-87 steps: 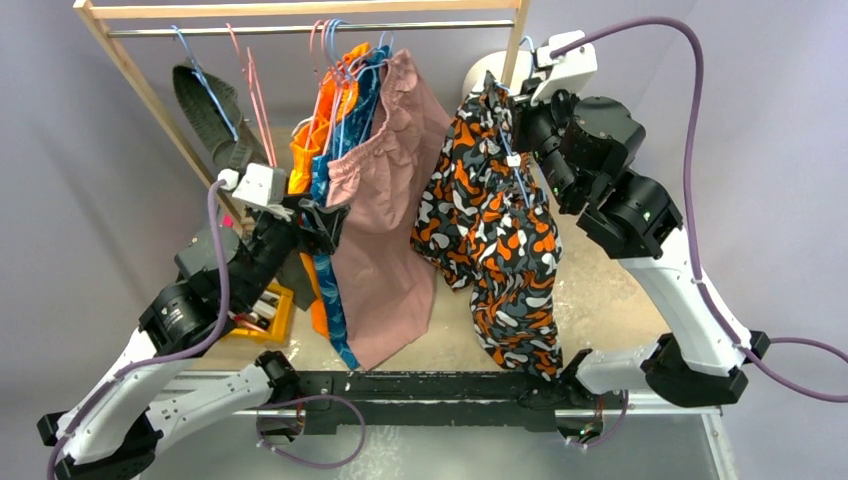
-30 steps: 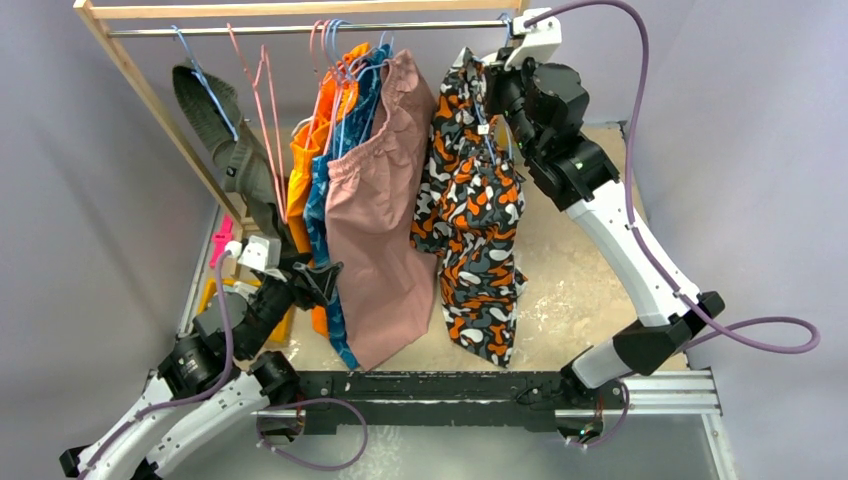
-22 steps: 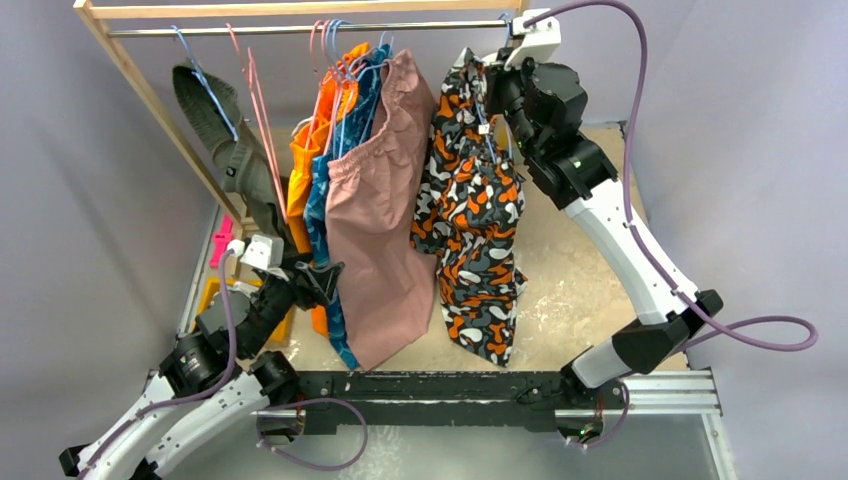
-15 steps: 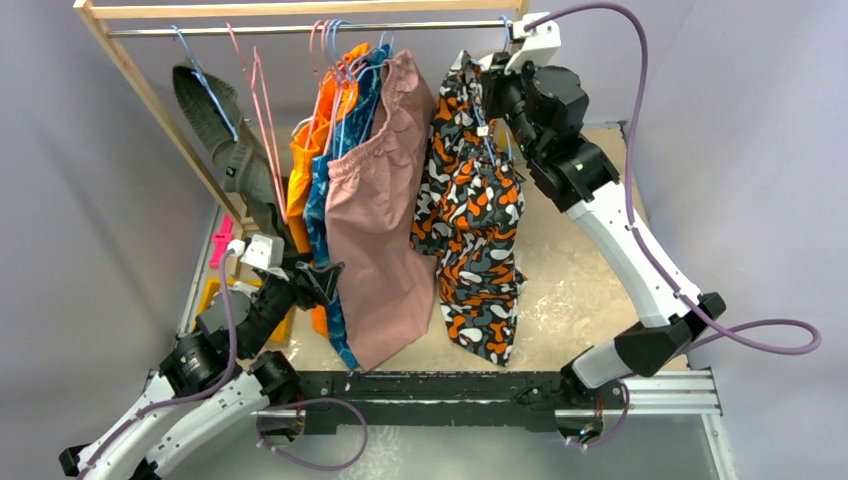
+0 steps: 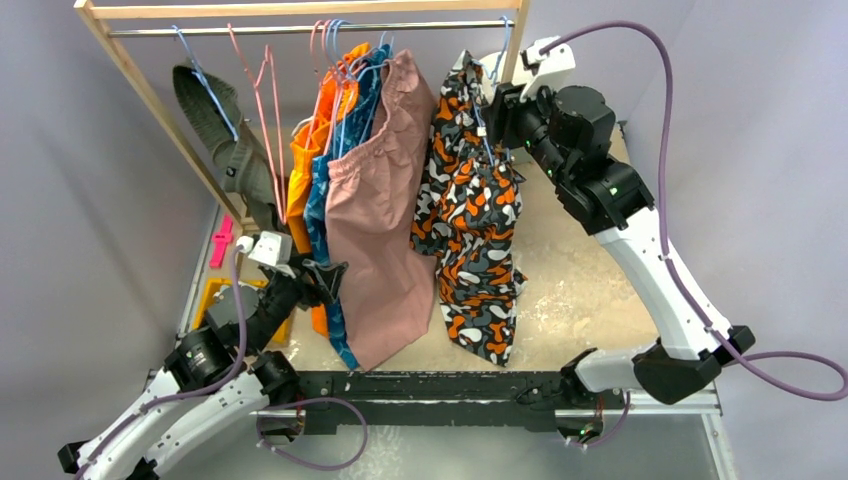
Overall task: Place the shorts on the hanger
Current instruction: Place the hanger at the clothesline.
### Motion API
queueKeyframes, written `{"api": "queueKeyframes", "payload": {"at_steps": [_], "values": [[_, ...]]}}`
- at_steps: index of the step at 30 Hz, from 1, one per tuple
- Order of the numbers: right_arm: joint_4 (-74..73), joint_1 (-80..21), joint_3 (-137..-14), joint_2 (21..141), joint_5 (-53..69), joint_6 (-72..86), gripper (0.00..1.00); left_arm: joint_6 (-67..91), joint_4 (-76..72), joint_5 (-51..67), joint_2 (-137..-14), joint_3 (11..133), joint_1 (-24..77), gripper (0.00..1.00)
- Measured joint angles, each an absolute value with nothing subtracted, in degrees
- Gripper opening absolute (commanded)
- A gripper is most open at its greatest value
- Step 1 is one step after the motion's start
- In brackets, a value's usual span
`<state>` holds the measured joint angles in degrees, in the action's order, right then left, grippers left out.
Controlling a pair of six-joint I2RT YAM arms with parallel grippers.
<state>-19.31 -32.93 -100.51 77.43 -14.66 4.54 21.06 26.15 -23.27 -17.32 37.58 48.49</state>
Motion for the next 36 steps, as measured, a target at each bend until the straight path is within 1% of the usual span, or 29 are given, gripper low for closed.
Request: {"api": "queueKeyframes", "payload": {"at_steps": [3,7,8,9,17,21,29,36], "values": [[-21.80,-32.93,-99.20,77.08,-13.06,4.95,0.36,21.10,26.17,-23.35,-18.04,37.58,48.49,0.68],[-24.27,-32.93,-98.24,77.23,-11.55,5.45,0.08,21.52,26.22,-23.62,-18.87,37.58,48.49,0.68],[-24.64,-32.93,-98.10,77.23,-10.98,5.67,0.03,21.52,26.22,-23.73,-18.98,37.58,48.49,0.68],[-24.84,-32.93,-98.06,77.23,-10.83,6.09,0.00,21.52,26.22,-23.83,-19.05,37.58,48.49,0.68],[-25.58,-32.93,-98.80,77.23,-14.87,7.29,0.00,21.93,26.81,-24.88,-19.77,37.60,48.49,0.68],[-27.49,-32.93,-101.51,77.34,-17.65,7.64,0.00,21.98,27.29,-25.39,-19.84,37.60,48.49,0.68],[-29.63,-32.99,-104.14,77.67,-18.85,9.65,0.00,21.98,27.49,-25.78,-21.71,37.60,48.49,0.68],[-35.86,-32.99,-112.20,81.28,-18.37,9.39,0.00,22.00,27.55,-26.02,-21.87,37.60,48.49,0.68]]}}
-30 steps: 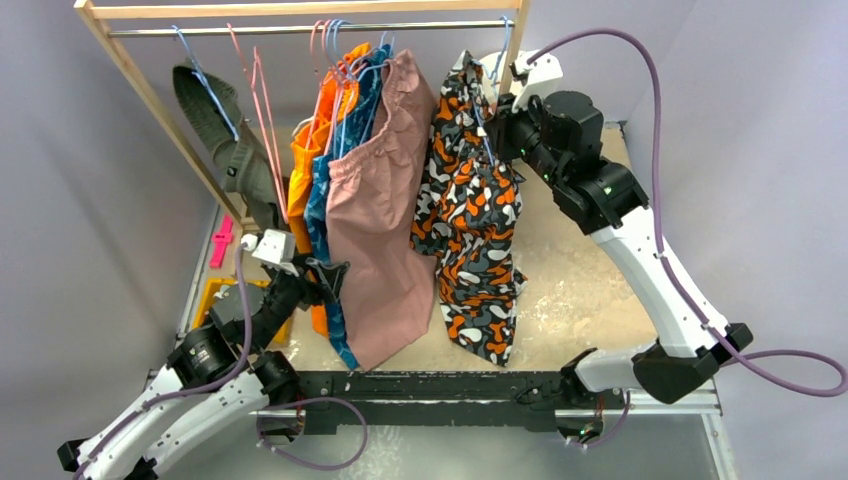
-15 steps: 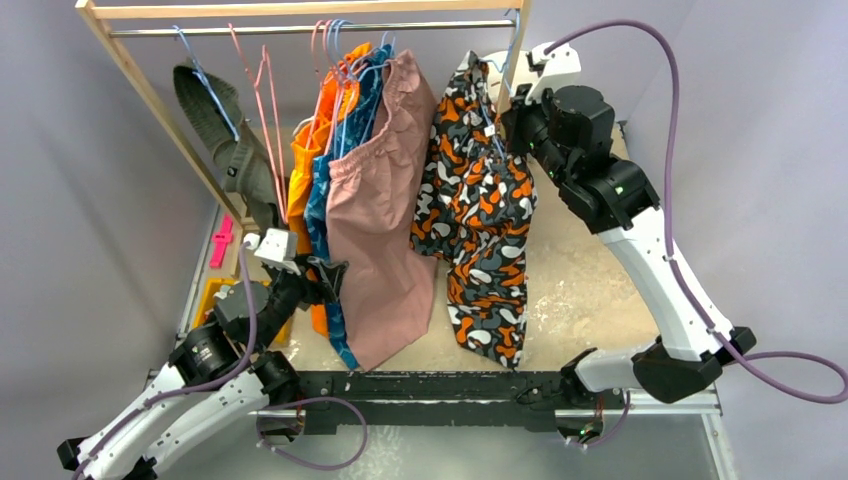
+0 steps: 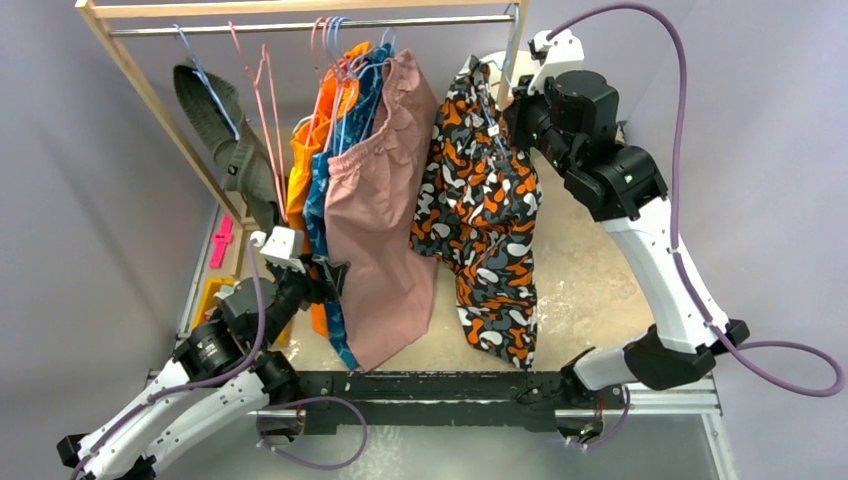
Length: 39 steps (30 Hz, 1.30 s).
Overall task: Place the shorts on the hanger
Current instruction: Place the hanger at the clothesline.
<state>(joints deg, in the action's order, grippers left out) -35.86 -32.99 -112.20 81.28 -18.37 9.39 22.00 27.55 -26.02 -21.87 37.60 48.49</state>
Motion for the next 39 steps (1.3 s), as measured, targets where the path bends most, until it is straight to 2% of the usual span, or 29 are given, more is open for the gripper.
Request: {"api": "queueKeyframes", "payload": {"at_steps": [18,32,39], "values": [[-41.25,-32.99,-115.66,78.26,-6.68,8.71,0.00,22.00,27.55,-26.24,-22.28,37.60,48.49,0.68],[-38.33,-33.21,-111.18,78.24,-18.11,5.54,0.00,22.02,27.73,-26.26,-22.70,37.60,48.49,0.68],[-37.32,-33.19,-110.85,80.27,-19.84,5.61,0.00,22.00,27.92,-26.22,-23.49,37.60,48.49,0.68]]}}
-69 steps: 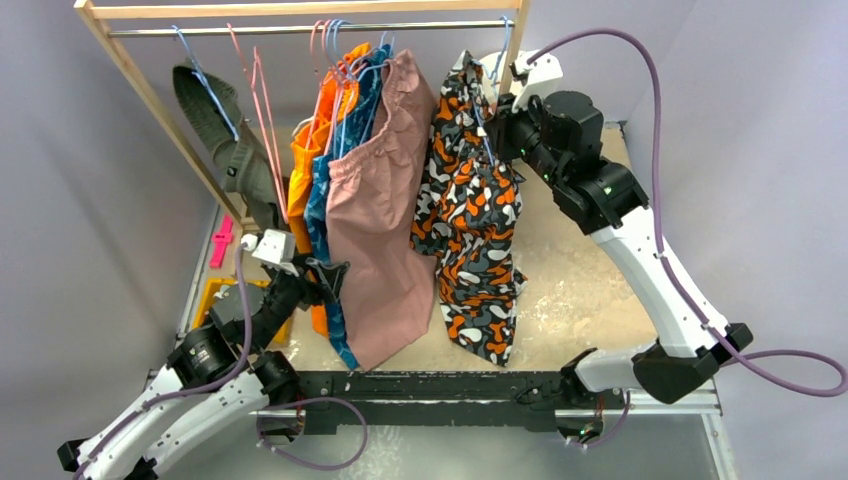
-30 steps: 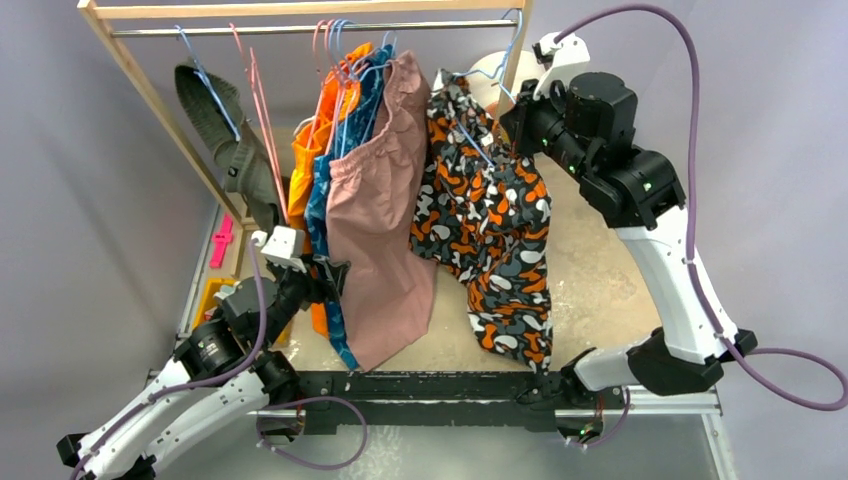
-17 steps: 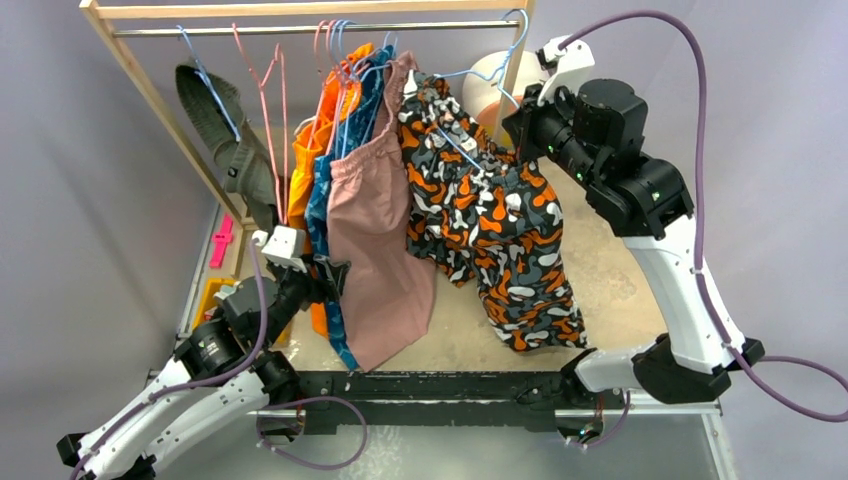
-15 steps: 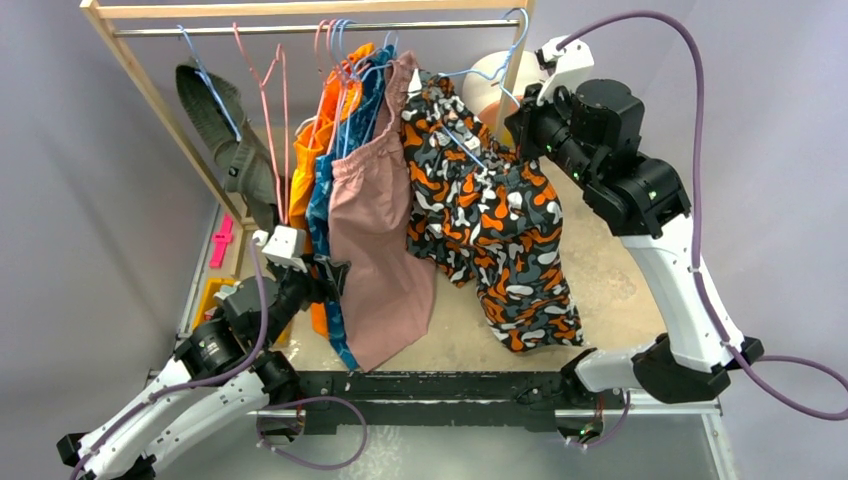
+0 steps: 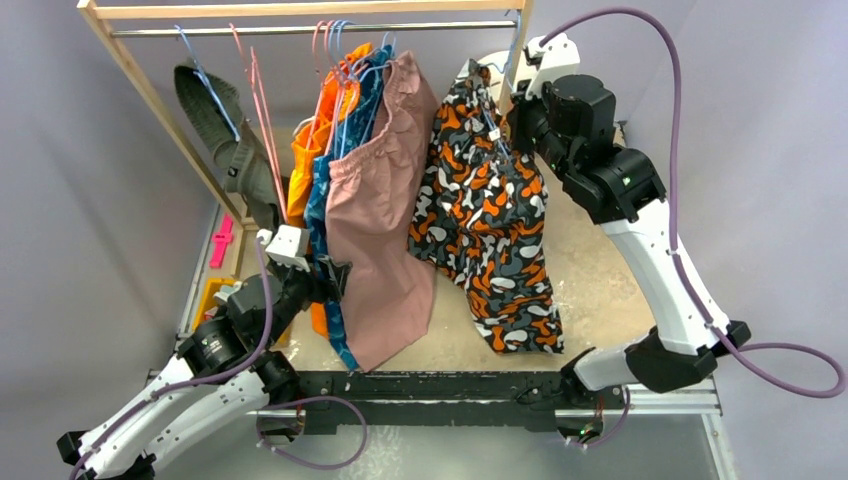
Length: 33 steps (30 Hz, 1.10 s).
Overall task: Place the shorts on the hanger
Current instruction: Place the hanger at the clothesline.
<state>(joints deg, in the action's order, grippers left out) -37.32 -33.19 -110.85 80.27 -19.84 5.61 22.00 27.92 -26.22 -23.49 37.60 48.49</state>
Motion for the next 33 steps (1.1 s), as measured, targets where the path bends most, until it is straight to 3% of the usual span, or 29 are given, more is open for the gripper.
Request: {"api": "queueKeyframes", "payload": {"at_steps": [4,5,9,11,14,21,27,33], "values": [[-36.05,-33.19,-110.59,81.43,-19.75,6.00,0.00,22.02,27.94,-26.24,-23.51,37.60,48.49,0.68],[-35.94,-33.19,-110.52,81.71,-19.49,6.07,0.06,22.02,27.94,-26.24,-23.51,37.60,48.49,0.68],[-35.51,-33.08,-110.32,82.17,-16.08,6.50,0.53,22.02,27.92,-26.24,-23.51,37.60,48.49,0.68],[-34.61,-33.04,-109.62,81.76,-12.78,6.55,0.65,22.00,27.92,-26.24,-23.51,37.60,48.49,0.68],[-33.41,-33.04,-107.81,80.16,-7.22,6.79,0.75,22.02,27.92,-26.24,-23.51,37.60,48.49,0.68],[-31.57,-33.06,-102.98,71.68,-2.31,8.49,0.75,22.06,27.94,-26.24,-23.29,37.60,48.49,0.69],[-28.05,-33.04,-94.35,60.03,-9.93,10.37,0.66,22.98,28.01,-26.24,-22.57,37.69,48.49,0.69],[-26.59,-33.04,-93.86,58.81,-20.43,11.68,0.55,23.59,30.37,-26.22,-23.07,43.13,48.49,0.69]]}}
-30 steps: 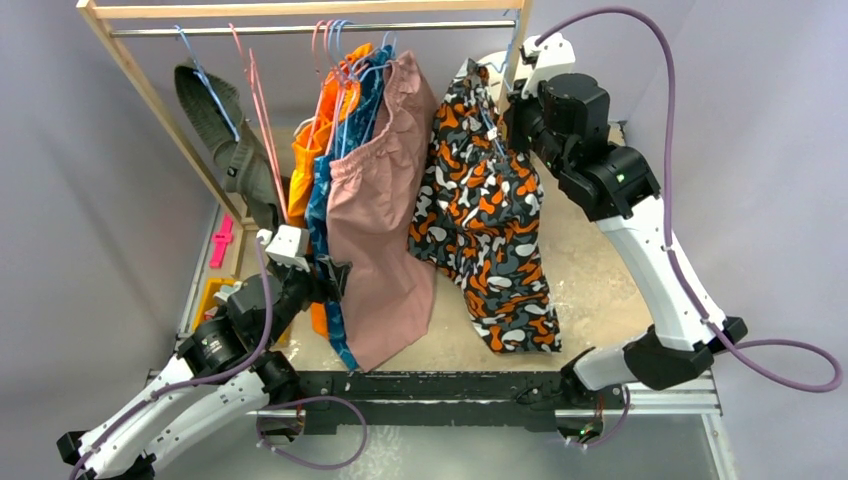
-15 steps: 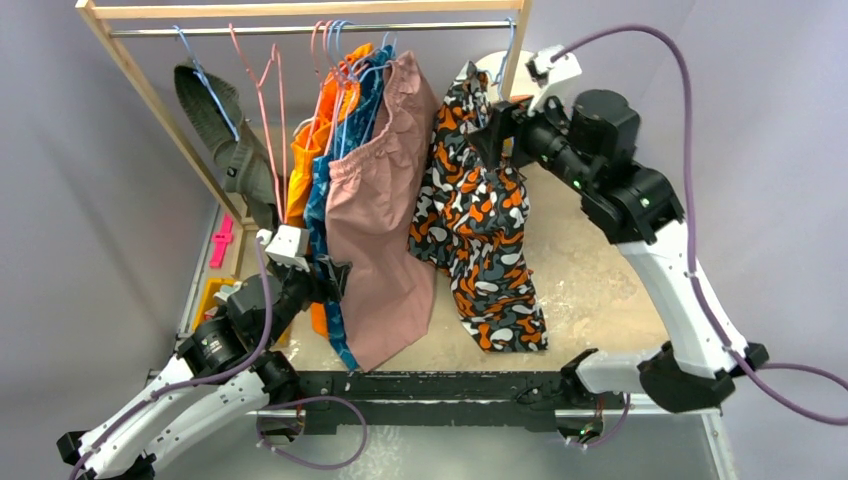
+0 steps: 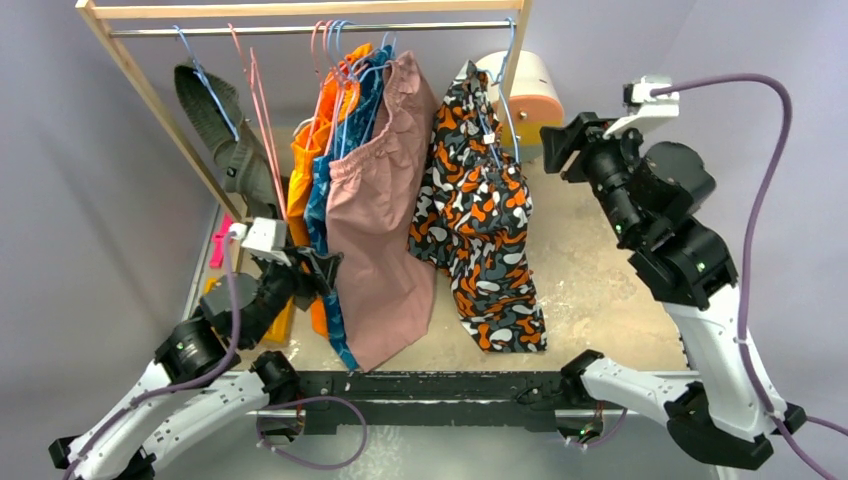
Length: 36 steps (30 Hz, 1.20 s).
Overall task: Place the shorts on the hanger
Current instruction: Place the hanger at the clothesline.
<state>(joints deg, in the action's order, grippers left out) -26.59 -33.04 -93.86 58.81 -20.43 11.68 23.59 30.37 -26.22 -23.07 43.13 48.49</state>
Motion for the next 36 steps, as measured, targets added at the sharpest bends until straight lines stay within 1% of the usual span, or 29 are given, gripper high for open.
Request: {"api": "queueKeyframes", "payload": {"at_steps": [2,6,10,13,19,32,36], "values": [[-26.57,-32.99,-94.00,60.53,-22.70,11.70,0.53,23.53,31.46,-26.24,-24.01,47.33,48.49,0.69],[-26.22,-32.97,-95.13,65.56,-25.06,11.09,0.51,23.38,32.97,-26.37,-26.15,56.66,48.49,0.69],[-24.88,-32.97,-95.50,71.31,-24.47,10.17,0.51,22.96,33.76,-26.39,-27.51,64.58,48.49,0.69],[-23.64,-32.95,-96.44,74.24,-22.72,9.85,0.51,22.92,33.87,-26.44,-27.59,68.12,48.49,0.69],[-21.15,-32.95,-102.45,78.94,-17.26,9.80,0.52,22.92,34.22,-26.65,-27.55,69.28,48.49,0.69],[-16.29,-32.93,-107.04,84.27,-5.76,9.61,0.50,22.96,35.44,-27.70,-25.74,69.19,48.49,0.69],[-15.99,-32.93,-109.14,86.91,-2.15,9.72,0.54,22.96,35.70,-28.10,-25.74,69.19,48.49,0.69]]}}
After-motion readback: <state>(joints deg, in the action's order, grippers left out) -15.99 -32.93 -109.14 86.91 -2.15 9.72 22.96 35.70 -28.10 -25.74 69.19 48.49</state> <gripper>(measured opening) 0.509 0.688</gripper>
